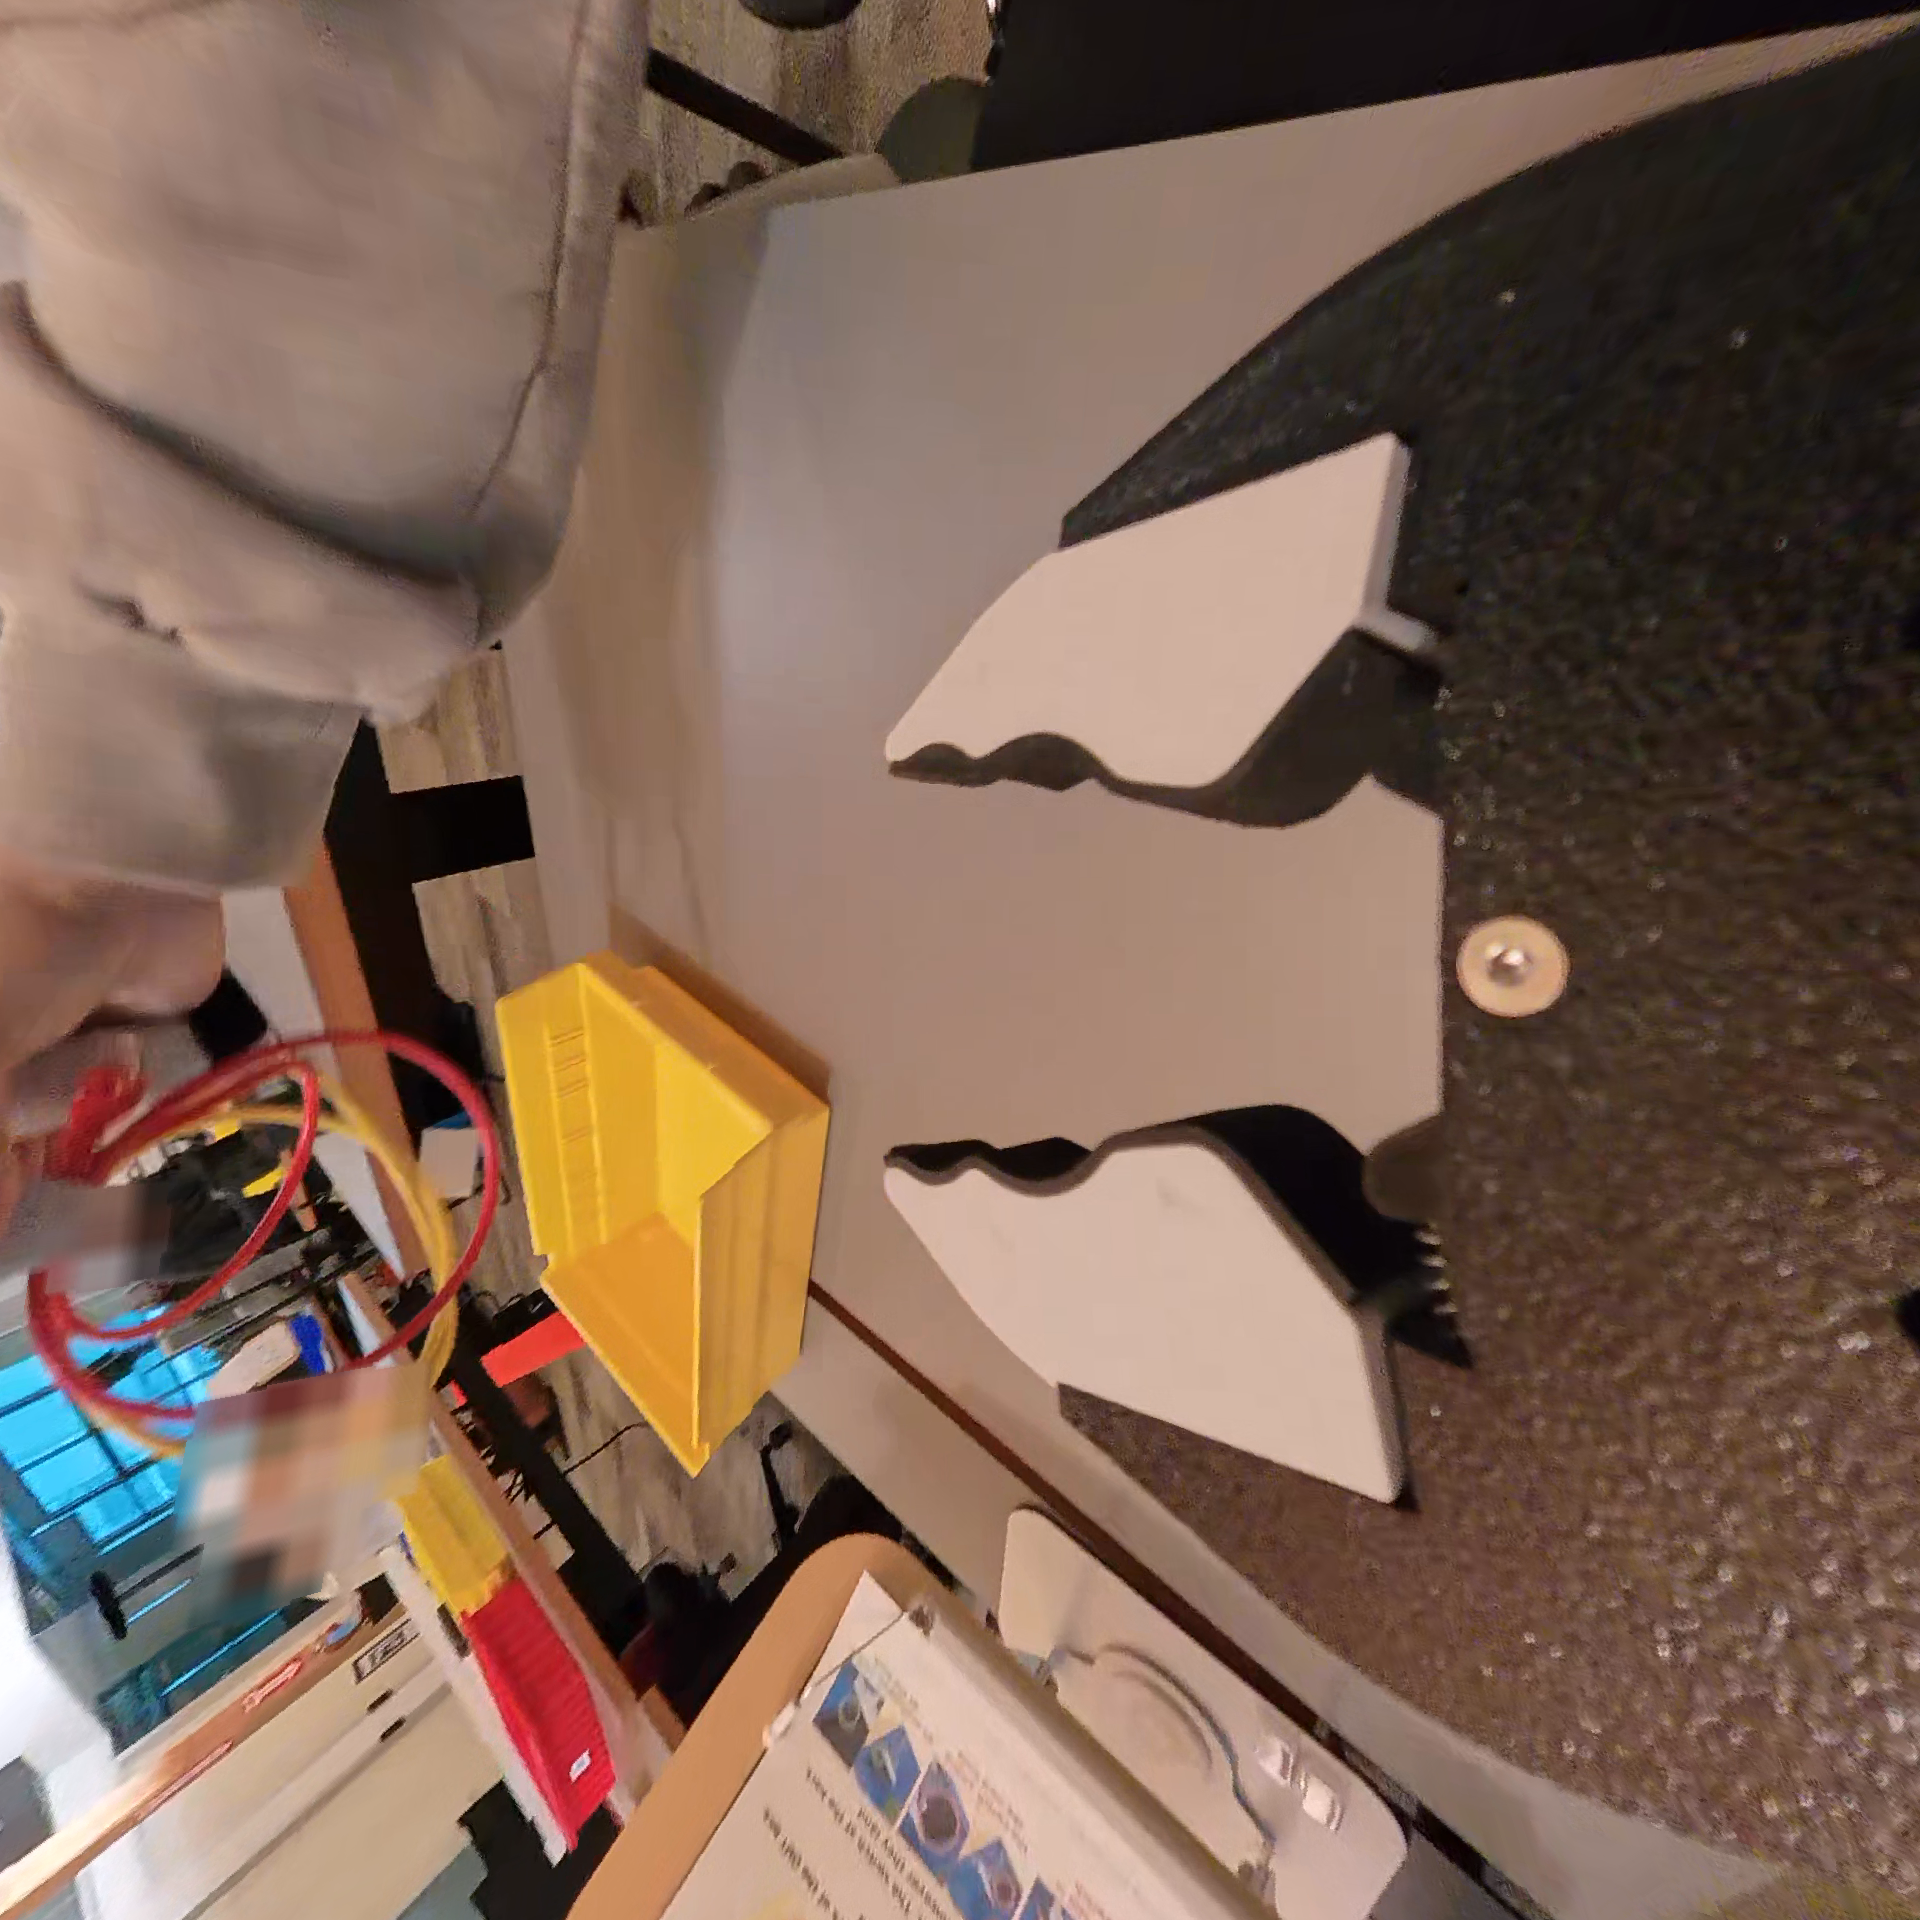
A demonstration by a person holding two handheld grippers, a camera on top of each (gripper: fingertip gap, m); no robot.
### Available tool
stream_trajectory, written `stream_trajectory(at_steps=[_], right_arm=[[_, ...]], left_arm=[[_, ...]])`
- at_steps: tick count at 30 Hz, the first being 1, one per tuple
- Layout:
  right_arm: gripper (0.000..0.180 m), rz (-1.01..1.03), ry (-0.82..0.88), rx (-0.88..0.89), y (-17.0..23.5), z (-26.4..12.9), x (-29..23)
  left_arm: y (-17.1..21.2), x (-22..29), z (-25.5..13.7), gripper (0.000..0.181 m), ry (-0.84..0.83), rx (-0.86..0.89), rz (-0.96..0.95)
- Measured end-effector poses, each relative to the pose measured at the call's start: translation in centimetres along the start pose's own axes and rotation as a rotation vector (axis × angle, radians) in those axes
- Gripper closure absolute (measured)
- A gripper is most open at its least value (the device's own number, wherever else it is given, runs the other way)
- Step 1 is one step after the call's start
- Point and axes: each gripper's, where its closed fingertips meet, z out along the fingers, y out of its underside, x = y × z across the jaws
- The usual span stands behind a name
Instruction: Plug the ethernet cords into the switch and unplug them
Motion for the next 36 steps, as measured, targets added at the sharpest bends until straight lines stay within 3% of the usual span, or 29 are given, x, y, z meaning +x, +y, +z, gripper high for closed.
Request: stream_trajectory(at_steps=[6, 10, 13, 16, 19, 24, 28, 30, 33, 36], right_arm=[[0.116, 0.118, 0.252, -0.13, 11.1, 2.6, 7.3], [0.116, 0.282, 0.307, -0.2, 17.8, 3.3, 8.1], [0.116, 0.402, 0.375, -0.394, 22.6, 3.2, 8.8], [0.116, 0.418, 0.413, -0.528, 24.1, 3.0, 9.1], [0.115, 0.46, 0.231, -0.733, 25.5, 3.3, 7.1], [0.112, 0.29, 0.1, -1.139, 26.3, 0.6, 6.2], [0.114, 0.618, -0.011, -1.187, 25.8, 0.4, 4.6], [0.114, 0.495, 0.019, -1.258, 26.2, -0.2, 5.9], [0.11, 0.155, 0.209, -1.172, 25.4, 0.4, 9.3], [0.109, 0.137, 0.138, -1.098, 24.9, 1.3, 8.0]], left_arm=[[2.6, 0.6, 0.7, 0.118, 0.058, -0.037, -0.016], [3.4, -0.2, 0.3, 0.12, 0.052, -0.042, -0.027], [4.3, -0.6, 0.3, 0.121, 0.055, -0.051, -0.067], [5.6, -0.9, 0.3, 0.121, 0.045, -0.095, -0.063], [6.5, -0.8, 0.2, 0.121, 0.051, -0.128, -0.057], [6.9, -0.3, 0.0, 0.121, 0.061, -0.158, -0.043], [7.0, 0.1, -0.1, 0.121, 0.074, -0.179, -0.039], [6.7, 0.3, -0.1, 0.12, 0.079, -0.181, -0.028], [6.5, 0.7, -0.2, 0.12, 0.094, -0.187, -0.008], [6.4, 1.2, -0.3, 0.12, 0.112, -0.193, -0.001]])
